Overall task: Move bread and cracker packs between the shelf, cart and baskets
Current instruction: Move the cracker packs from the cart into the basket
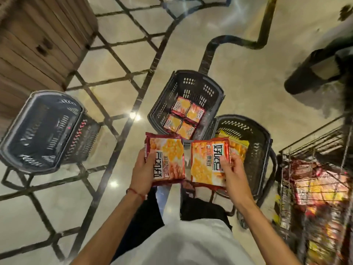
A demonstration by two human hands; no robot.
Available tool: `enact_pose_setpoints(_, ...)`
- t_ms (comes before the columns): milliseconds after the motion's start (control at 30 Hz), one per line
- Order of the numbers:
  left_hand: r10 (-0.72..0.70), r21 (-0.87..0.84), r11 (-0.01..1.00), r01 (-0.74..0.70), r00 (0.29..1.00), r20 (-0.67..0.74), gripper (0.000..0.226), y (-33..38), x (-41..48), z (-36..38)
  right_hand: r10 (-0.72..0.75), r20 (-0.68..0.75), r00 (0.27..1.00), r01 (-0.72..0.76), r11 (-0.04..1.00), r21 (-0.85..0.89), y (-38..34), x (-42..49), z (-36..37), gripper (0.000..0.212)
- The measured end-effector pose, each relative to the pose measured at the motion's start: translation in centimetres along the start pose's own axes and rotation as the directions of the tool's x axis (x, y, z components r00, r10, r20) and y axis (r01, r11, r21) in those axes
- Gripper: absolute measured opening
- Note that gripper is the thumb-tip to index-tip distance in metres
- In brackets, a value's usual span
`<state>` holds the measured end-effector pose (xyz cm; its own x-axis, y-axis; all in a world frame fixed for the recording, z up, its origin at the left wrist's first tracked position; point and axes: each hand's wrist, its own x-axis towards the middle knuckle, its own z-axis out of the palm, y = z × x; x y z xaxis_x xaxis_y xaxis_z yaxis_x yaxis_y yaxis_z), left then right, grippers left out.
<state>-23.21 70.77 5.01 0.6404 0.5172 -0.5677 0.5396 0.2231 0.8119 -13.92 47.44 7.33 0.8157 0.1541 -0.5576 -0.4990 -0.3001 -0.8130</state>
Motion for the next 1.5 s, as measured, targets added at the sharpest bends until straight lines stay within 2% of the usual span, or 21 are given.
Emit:
enact_pose_setpoints(100, -0.017, 0.020, 1.000, 0.015, 0.996, 0.082, 0.053, 1.9, 5.4, -1.7, -0.002, -0.095, 0.995, 0.003, 1.000, 0.017, -1.7, 2.4, 3.2, 0.034)
enact_pose_setpoints(267, -0.017, 0.041, 0.999, 0.009, 0.980, 0.200, 0.037, 5.9, 13.0, -3.2, 0.018, -0.193, 0.981, -0.007, 0.998, 0.061, -3.3, 6.1, 6.6, 0.038)
enact_pose_setpoints(333, -0.035, 0.054, 0.998, 0.025, 0.979, 0.199, 0.030, 7.0, 15.7, -3.1, 0.043, -0.196, 0.980, -0.028, 0.996, 0.079, -3.7, 7.7, 7.3, 0.038)
enact_pose_setpoints(500, -0.085, 0.143, 0.988, 0.058, 0.977, 0.193, 0.032, 8.4, 21.2, -0.7, 0.100, -0.203, 0.974, -0.080, 0.991, 0.102, -4.1, 13.4, 7.8, 0.027)
enact_pose_setpoints(667, -0.129, 0.226, 0.969, 0.097, 0.983, 0.130, 0.028, 7.8, 26.7, 3.0, 0.155, -0.187, 0.970, -0.140, 0.986, 0.089, -2.1, 21.3, 7.8, 0.023)
enact_pose_setpoints(733, -0.139, 0.250, 0.962, 0.111, 0.986, 0.097, 0.031, 6.6, 29.5, 4.5, 0.155, -0.198, 0.968, -0.149, 0.988, 0.046, -0.5, 24.8, 8.0, 0.023)
enact_pose_setpoints(900, -0.187, 0.328, 0.931, 0.160, 0.981, 0.053, 0.036, 1.5, 37.1, 6.8, 0.275, -0.186, 0.943, -0.278, 0.961, 0.013, 6.3, 33.6, 9.2, 0.033)
enact_pose_setpoints(1033, -0.210, 0.356, 0.920, 0.162, 0.973, 0.100, 0.039, -3.9, 43.5, 8.9, 0.320, -0.213, 0.923, -0.333, 0.943, -0.024, 12.3, 40.7, 11.2, 0.032)
enact_pose_setpoints(1200, -0.210, 0.509, 0.856, 0.092, 0.961, 0.179, 0.049, -10.6, 50.2, 11.3, 0.398, -0.201, 0.895, -0.417, 0.906, -0.064, 19.7, 48.9, 14.2, 0.040)
enact_pose_setpoints(1300, -0.216, 0.549, 0.832, 0.084, 0.960, 0.181, 0.036, -13.8, 53.5, 12.5, 0.463, -0.221, 0.858, -0.480, 0.877, -0.029, 23.7, 53.1, 15.9, 0.037)
enact_pose_setpoints(1500, -0.249, 0.586, 0.802, 0.116, 0.957, 0.151, 0.029, -18.1, 57.6, 13.2, 0.534, -0.263, 0.803, -0.572, 0.814, -0.095, 30.6, 58.9, 17.5, 0.034)
